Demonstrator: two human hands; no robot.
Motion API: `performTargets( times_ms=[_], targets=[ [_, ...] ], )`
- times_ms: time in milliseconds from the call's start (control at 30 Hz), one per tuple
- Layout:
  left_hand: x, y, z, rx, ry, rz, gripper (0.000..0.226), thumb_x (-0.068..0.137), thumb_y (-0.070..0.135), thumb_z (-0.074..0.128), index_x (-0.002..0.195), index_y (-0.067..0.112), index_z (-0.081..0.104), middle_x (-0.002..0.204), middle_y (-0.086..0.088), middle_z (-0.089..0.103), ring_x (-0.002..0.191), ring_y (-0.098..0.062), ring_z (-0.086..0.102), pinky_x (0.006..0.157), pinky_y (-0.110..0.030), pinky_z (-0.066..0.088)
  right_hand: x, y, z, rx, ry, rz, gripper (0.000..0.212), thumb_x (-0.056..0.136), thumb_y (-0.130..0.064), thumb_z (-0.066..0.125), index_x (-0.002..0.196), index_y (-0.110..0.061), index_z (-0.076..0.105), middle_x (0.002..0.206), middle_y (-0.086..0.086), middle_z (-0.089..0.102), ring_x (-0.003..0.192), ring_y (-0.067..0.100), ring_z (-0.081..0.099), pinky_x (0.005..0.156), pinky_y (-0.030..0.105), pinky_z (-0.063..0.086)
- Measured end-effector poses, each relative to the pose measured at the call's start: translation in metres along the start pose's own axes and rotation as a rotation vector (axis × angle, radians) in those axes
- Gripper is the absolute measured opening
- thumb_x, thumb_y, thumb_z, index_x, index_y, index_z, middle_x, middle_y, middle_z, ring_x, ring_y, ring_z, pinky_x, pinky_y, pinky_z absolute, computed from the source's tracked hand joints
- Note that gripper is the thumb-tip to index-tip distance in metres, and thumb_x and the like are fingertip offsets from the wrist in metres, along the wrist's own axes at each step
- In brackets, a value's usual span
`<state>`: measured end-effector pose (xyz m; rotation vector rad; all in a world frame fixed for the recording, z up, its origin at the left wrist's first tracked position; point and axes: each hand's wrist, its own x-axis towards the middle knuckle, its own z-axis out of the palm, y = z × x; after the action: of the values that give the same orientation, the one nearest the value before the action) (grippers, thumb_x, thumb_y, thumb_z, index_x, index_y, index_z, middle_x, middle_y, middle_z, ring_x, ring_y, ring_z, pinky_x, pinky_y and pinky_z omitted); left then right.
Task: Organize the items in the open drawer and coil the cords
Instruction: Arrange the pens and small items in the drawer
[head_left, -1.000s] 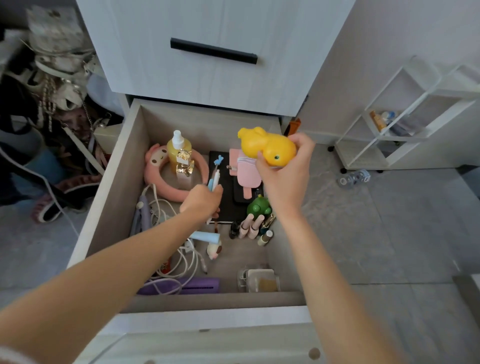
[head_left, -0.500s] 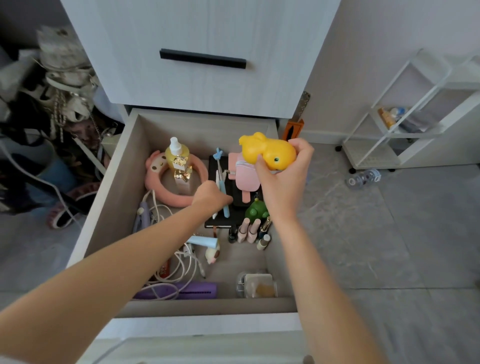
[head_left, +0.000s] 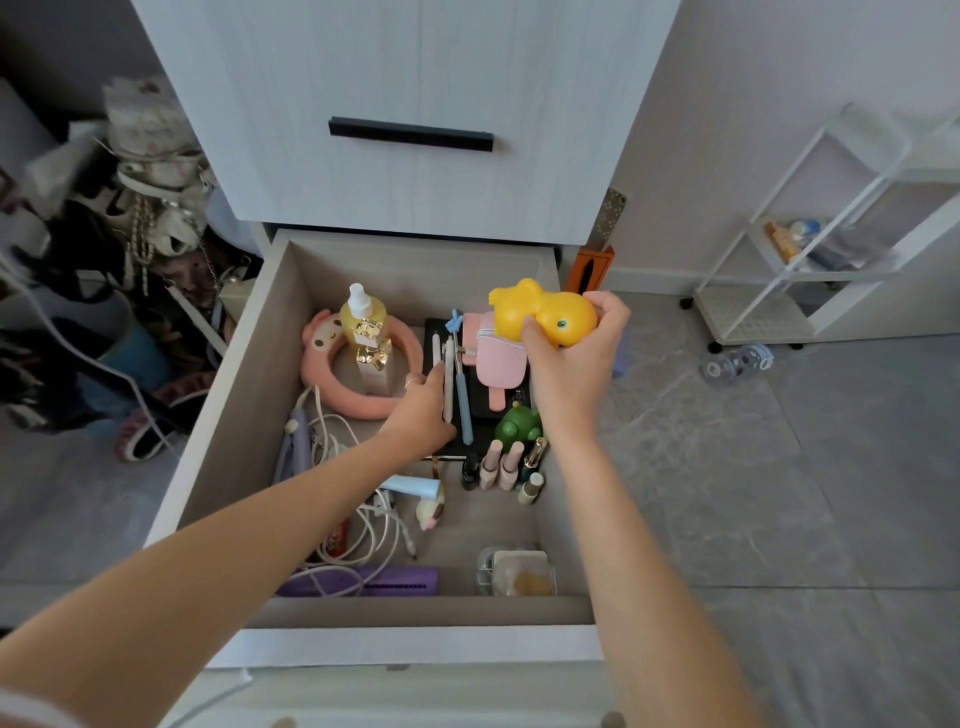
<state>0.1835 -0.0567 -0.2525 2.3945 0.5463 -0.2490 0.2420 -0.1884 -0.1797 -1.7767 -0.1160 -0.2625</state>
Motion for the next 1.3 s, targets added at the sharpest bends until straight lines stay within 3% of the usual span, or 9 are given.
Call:
performTargets(
  times_ms=[200,267,400,667,900,1133,1300],
  targets=[
    [0.008,-0.004,0.002,0.04,0.088,0.042,0.078,0.075,0.014,0.076,0.141,0.009,0.034,0.14,-0.015,0.033,0.113,-0.029,0.053,0.101,-0.038,0.043,0.0,0.001,0.0,-0.016,-0.026,0.024,0.055,0.071,-0.014,0.07,0.118,-0.02,0.042,0.112,-0.001,0.05,0.09,0.02,0.057,0.063,0.02,0.044],
    [0.01,-0.004,0.001,0.07,0.107,0.022,0.081,0.074,0.017,0.077,0.141,0.011,0.033,0.14,-0.014,0.034,0.113,-0.03,0.052,0.098,-0.04,0.045,0.0,0.001,0.001,-0.031,-0.028,0.036,0.055,0.071,-0.015,0.07,0.118,-0.022,0.042,0.111,-0.003,0.049,0.091,0.019,0.057,0.064,0.024,0.046],
    [0.015,-0.005,0.0,0.111,0.042,0.033,0.095,0.07,0.017,0.081,0.146,0.012,0.025,0.141,-0.017,0.031,0.129,-0.032,0.039,0.106,-0.04,0.038,0.0,0.001,0.002,-0.07,-0.046,0.043,0.056,0.071,-0.017,0.07,0.118,-0.023,0.042,0.111,-0.004,0.051,0.09,0.018,0.058,0.06,0.02,0.041],
    [0.013,-0.008,0.001,0.275,0.067,0.122,0.075,0.084,0.024,0.066,0.148,0.02,0.026,0.152,-0.017,0.019,0.139,-0.033,0.021,0.105,-0.043,0.039,-0.001,-0.003,0.001,-0.116,-0.068,0.048,0.055,0.071,-0.018,0.071,0.117,-0.026,0.041,0.108,-0.007,0.048,0.088,0.016,0.057,0.059,0.022,0.042],
    [0.006,-0.016,0.003,0.247,0.15,0.122,0.068,0.084,0.018,0.064,0.144,0.015,0.033,0.146,-0.012,0.036,0.131,-0.029,0.037,0.099,-0.038,0.044,-0.001,-0.005,0.001,-0.129,-0.087,0.066,0.056,0.071,-0.019,0.069,0.119,-0.026,0.041,0.111,-0.007,0.049,0.091,0.015,0.056,0.063,0.026,0.042],
    [0.014,-0.013,0.001,0.136,0.112,0.096,0.07,0.084,0.01,0.064,0.145,0.008,0.028,0.144,-0.019,0.028,0.132,-0.035,0.03,0.11,-0.036,0.029,-0.002,-0.007,0.001,-0.146,-0.109,0.073,0.056,0.073,-0.018,0.068,0.121,-0.025,0.041,0.116,-0.006,0.05,0.094,0.014,0.053,0.059,0.019,0.035],
    [0.022,-0.017,-0.005,0.084,0.121,0.086,0.064,0.084,0.003,0.059,0.142,0.004,0.032,0.142,-0.02,0.035,0.13,-0.036,0.034,0.11,-0.038,0.03,-0.002,-0.007,0.002,-0.162,-0.122,0.078,0.058,0.072,-0.019,0.068,0.123,-0.026,0.04,0.119,-0.006,0.049,0.096,0.012,0.053,0.069,0.027,0.037]
  ],
)
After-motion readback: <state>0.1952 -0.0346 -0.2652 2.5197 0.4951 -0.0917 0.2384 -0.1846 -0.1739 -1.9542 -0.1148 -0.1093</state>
